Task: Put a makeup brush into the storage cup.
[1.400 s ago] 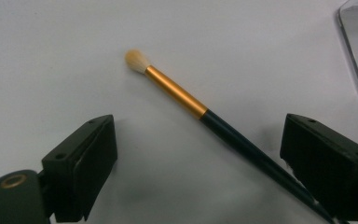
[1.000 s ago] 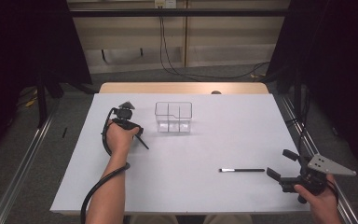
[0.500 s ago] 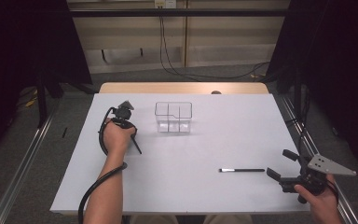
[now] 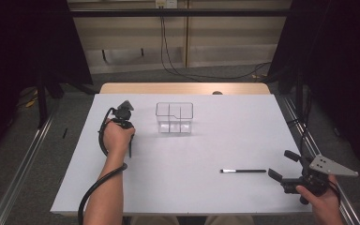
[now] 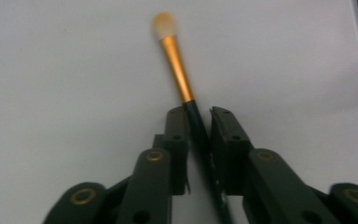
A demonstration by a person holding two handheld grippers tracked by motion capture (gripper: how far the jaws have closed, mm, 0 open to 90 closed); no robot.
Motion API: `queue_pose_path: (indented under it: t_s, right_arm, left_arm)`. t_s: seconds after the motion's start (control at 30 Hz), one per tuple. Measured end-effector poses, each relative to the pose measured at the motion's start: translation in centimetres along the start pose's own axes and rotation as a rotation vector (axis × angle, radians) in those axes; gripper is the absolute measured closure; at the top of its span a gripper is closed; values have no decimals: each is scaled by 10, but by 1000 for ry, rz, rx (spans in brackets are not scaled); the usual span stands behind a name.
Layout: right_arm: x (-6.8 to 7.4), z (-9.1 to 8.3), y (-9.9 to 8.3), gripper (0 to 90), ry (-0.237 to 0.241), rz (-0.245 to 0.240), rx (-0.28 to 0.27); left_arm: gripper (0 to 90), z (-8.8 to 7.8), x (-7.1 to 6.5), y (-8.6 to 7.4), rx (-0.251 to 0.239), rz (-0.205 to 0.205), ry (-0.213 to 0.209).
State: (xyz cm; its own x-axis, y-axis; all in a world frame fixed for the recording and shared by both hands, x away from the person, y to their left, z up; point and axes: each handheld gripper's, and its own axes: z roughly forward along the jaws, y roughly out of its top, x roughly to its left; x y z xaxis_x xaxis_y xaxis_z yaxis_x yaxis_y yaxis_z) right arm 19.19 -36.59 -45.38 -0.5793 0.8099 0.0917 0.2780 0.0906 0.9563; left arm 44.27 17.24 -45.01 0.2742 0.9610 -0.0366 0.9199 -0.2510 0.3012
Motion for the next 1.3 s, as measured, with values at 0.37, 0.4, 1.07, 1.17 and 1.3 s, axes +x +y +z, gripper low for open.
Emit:
queue_pose_path:
  t_s: [0.37,0.4,1.07,1.17,1.3]
  right_arm:
    - [0,1,0,20,2,-3,5]
    - [1,1,0,20,3,-4,5]
    - [3,4,-1,20,10,-11,17]
    - [3,4,0,20,11,-12,17]
    - [4,4,0,20,11,-16,17]
  left_arm:
    - [827,-4,7,-1,91,11,-59]
    - [816,-4,8,-1,90,11,-62]
    - [800,0,-1,5,142,51,-12]
    - [812,1,-3,4,137,63,4]
    - [837,0,-3,3,134,80,6]
